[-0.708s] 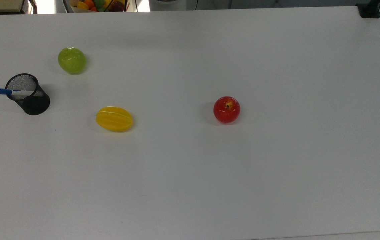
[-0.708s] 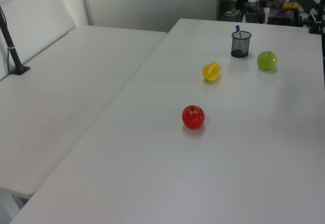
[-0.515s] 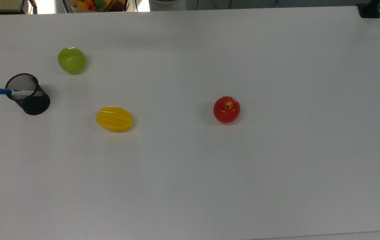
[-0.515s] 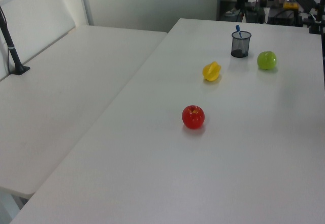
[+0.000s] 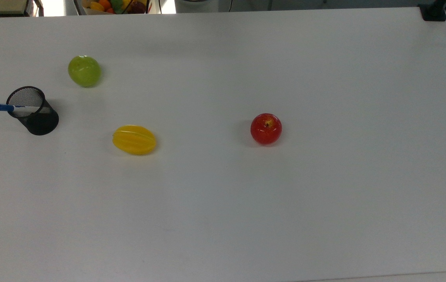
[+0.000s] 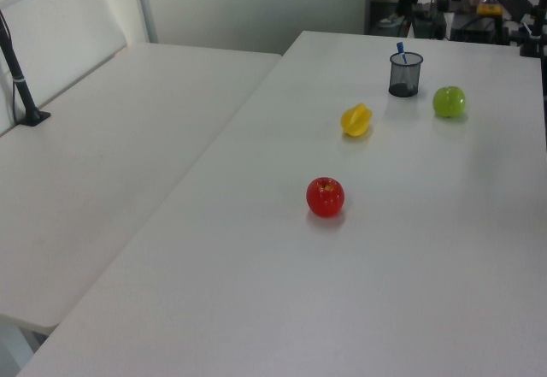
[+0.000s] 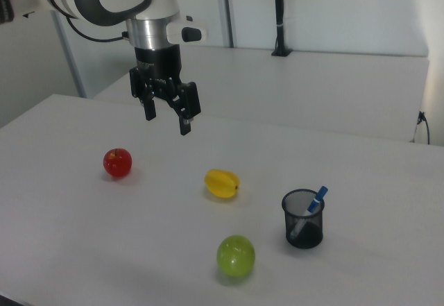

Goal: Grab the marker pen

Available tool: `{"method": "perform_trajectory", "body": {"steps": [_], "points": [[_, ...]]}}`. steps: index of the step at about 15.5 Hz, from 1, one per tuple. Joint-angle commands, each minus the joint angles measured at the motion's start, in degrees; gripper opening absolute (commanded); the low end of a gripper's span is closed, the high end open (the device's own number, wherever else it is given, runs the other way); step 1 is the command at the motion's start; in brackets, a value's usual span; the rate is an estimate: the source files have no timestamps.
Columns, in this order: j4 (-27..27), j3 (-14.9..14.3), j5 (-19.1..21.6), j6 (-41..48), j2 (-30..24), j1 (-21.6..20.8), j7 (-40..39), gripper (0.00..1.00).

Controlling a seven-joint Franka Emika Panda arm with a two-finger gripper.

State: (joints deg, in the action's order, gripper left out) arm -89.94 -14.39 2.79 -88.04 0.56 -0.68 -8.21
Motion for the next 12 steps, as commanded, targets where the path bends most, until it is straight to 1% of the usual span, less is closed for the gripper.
{"method": "perform_trajectory", "body": {"steps": [1,4,6,9,12], "points": [[-0.94,-0.55,-0.69,0.86,-1.70,-0.02,-0.75,1.00],[-0.42,-0.55,0.10,0.50,-1.52,2.26,-1.01,1.00],[0.38,-0.55,0.11,0.33,-0.82,2.52,-1.28,1.00],[0.38,-0.55,0.37,-3.35,-0.47,4.01,-1.19,1.00],[0.47,-0.73,2.64,-7.04,0.84,5.33,-1.36,1.00]]}}
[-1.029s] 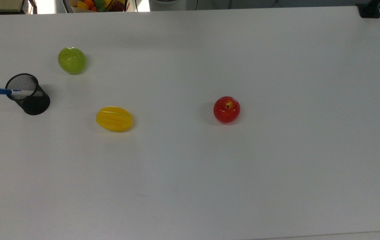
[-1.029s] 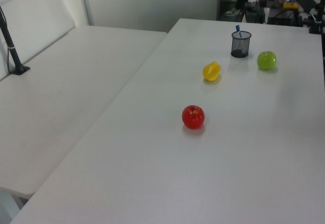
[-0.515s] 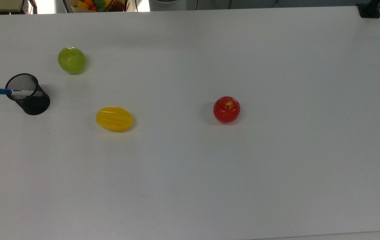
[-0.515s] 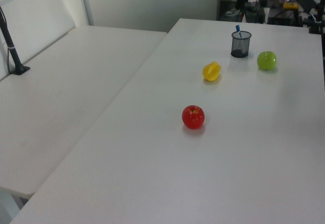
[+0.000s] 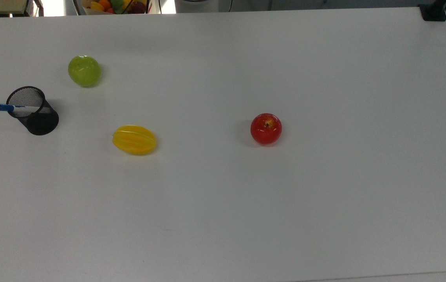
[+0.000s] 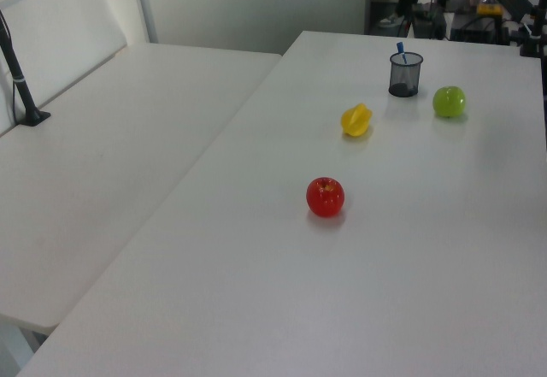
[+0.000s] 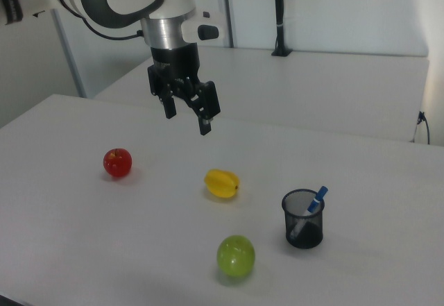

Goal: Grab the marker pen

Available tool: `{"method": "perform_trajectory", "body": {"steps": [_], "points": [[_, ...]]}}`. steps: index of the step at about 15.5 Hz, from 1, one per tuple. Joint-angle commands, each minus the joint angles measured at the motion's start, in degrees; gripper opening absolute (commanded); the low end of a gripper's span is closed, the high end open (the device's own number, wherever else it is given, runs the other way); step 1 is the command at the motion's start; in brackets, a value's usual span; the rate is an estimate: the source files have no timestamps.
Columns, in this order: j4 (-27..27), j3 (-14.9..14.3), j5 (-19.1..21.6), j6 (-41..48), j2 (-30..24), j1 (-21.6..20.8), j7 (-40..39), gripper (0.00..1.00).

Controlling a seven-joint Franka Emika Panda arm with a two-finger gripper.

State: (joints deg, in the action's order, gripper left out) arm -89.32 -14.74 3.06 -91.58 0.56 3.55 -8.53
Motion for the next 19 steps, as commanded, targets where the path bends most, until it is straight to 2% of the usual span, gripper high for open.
{"method": "perform_trajectory", "body": {"steps": [1,7,13,16,19], "points": [[0.20,-0.38,3.26,-4.65,1.37,1.54,-1.40,1.00],[0.20,-3.71,5.90,-11.76,2.08,2.60,-2.28,1.00],[-0.06,-3.98,8.62,-18.27,5.50,6.64,-2.37,1.00],[-0.06,-4.15,11.61,-21.44,6.65,9.10,-2.46,1.00],[0.12,-4.51,12.14,-24.77,8.49,9.55,-1.94,1.00]]}}
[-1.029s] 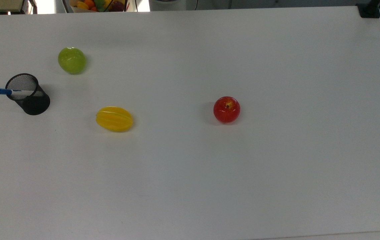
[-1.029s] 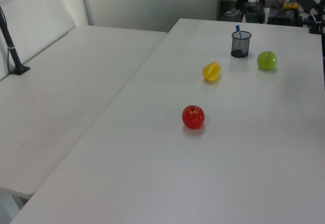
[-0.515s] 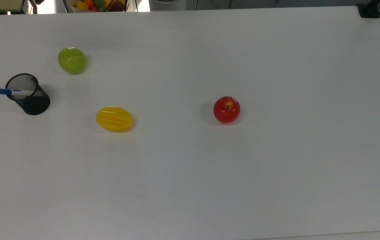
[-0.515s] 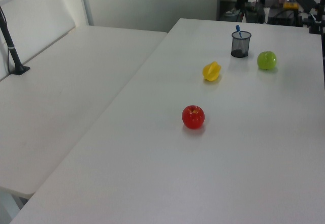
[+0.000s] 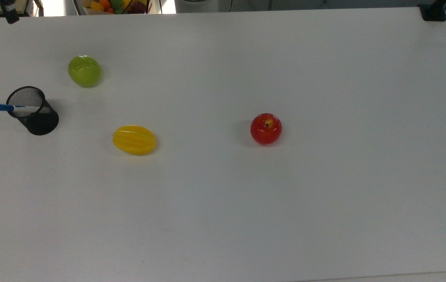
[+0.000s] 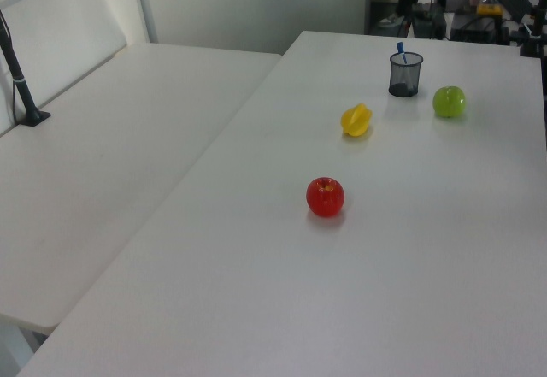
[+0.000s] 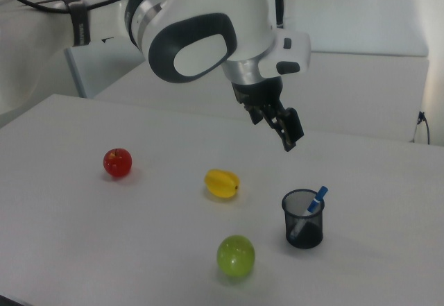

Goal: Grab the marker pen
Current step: 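Move the gripper toward the black mesh pen cup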

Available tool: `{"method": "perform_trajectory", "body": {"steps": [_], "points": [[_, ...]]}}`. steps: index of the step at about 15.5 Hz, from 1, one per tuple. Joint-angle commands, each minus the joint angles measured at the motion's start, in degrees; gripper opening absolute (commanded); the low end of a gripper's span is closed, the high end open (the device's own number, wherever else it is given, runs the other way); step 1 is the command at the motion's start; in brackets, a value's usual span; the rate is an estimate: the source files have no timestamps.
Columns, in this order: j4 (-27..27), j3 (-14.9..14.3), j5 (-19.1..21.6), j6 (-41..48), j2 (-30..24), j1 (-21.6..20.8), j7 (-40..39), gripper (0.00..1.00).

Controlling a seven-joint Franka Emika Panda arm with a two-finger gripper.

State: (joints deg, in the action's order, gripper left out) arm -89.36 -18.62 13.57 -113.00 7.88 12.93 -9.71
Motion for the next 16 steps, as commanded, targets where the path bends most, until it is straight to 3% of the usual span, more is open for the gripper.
{"method": "perform_trajectory", "body": {"steps": [1,14,16], "points": [[-0.03,-0.63,1.64,-4.93,2.04,0.16,-0.66,1.00],[-0.47,-0.37,7.18,-18.73,11.27,2.80,-0.48,1.00],[-0.55,-0.37,7.18,-19.53,11.98,2.80,-0.48,0.95]]}}
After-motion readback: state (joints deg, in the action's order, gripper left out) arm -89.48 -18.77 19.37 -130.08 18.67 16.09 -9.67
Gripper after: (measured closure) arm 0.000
